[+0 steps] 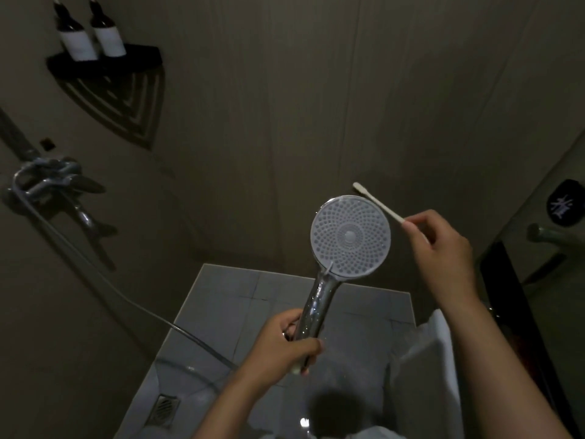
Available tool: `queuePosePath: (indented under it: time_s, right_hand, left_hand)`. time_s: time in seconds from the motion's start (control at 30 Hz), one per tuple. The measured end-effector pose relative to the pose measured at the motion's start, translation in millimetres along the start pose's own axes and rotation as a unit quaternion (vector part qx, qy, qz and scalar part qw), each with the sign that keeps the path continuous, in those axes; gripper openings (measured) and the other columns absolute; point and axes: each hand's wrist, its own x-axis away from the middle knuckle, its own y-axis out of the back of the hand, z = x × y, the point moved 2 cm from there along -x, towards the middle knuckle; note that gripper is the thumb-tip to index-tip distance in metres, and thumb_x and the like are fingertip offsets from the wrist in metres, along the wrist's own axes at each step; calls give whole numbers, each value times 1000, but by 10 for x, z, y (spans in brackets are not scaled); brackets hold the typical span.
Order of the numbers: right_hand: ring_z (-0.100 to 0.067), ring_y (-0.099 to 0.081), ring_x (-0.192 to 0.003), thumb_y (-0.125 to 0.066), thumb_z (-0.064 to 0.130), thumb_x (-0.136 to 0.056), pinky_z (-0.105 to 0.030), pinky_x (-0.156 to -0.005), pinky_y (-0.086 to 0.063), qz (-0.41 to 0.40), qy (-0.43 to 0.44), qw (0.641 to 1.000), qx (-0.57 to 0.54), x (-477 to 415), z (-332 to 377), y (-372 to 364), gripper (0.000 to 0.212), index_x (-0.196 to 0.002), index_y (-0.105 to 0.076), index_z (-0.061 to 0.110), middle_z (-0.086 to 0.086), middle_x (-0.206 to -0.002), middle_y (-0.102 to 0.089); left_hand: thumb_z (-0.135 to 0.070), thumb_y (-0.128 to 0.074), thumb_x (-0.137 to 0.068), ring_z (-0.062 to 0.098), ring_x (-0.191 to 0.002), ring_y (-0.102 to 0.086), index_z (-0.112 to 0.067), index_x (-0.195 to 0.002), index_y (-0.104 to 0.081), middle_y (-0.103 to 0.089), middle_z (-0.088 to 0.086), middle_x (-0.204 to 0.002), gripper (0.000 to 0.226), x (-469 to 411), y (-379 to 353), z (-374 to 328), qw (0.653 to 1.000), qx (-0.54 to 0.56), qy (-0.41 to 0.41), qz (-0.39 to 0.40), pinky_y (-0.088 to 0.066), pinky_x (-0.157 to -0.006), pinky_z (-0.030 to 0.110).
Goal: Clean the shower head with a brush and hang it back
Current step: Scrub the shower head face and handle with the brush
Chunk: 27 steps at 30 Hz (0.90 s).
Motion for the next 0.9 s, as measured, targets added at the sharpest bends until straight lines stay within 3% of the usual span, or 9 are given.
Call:
queuePosePath:
  time_s: [0.1,0.2,0.27,0.47,0.63,0.8,0.9]
  right_hand:
    - [-19,-63,-75,-58,26,-91,-45,-70,-52,37,15,994,-98,62,66,64,10,-87,-64,20,2,-78,-66]
    - [-15,-63,-73,-62,22,-88,-42,-68,-52,121,40,987,-98,163,93,2,9,-80,-65,26,6,-76,-67]
    - [-16,-64,-73,-63,24,-87,-42,-68,-53,131,33,988,-81,191,37,-34,10,-78,-65,28,6,-75,-67]
    - [-20,-60,-61,-62,33,-87,-39,-58,-52,36,50,998,33,206,-15,-72,9,-83,-64,25,-2,-67,-66]
    - [-16,-59,-56,-60,29,-90,-30,-51,-44,-8,73,996,41,290,35,-158,10,-86,-64,21,1,-65,-64]
    - [-35,-65,-67,-61,22,-90,-34,-59,-44,-94,36,994,45,236,-35,-100,11,-92,-64,12,-11,-72,-68]
    - [-34,-66,-77,-59,22,-91,-38,-66,-48,-88,-7,996,31,134,-118,3,12,-95,-63,13,-9,-81,-69]
  left_hand:
    - [7,-65,-77,16,-46,-51,8,-97,-56,-56,4,-57,22,-25,-22,-24,1000,-5,-3,-8,-47,-44,26]
    - [6,-66,-77,16,-47,-52,6,-96,-57,-57,5,-58,21,-25,-24,-12,1000,-4,-3,-10,-48,-45,26]
    - [6,-66,-77,16,-47,-52,8,-96,-56,-57,6,-59,22,-10,-14,-5,1000,1,-2,-6,-48,-45,25]
    - [-1,-69,-71,17,-49,-52,10,-96,-55,-55,9,-62,31,-18,-12,-19,1000,16,-6,6,-49,-45,25]
    - [-5,-68,-66,15,-46,-50,11,-96,-55,-54,6,-58,36,-79,-24,-4,999,42,-6,-1,-46,-42,23]
    - [-5,-68,-68,13,-45,-51,1,-90,-58,-55,2,-56,25,-79,-47,25,999,35,-7,13,-46,-43,24]
    - [2,-67,-73,13,-45,-52,7,-94,-57,-56,2,-56,23,-73,-55,46,1000,23,-3,20,-47,-43,24]
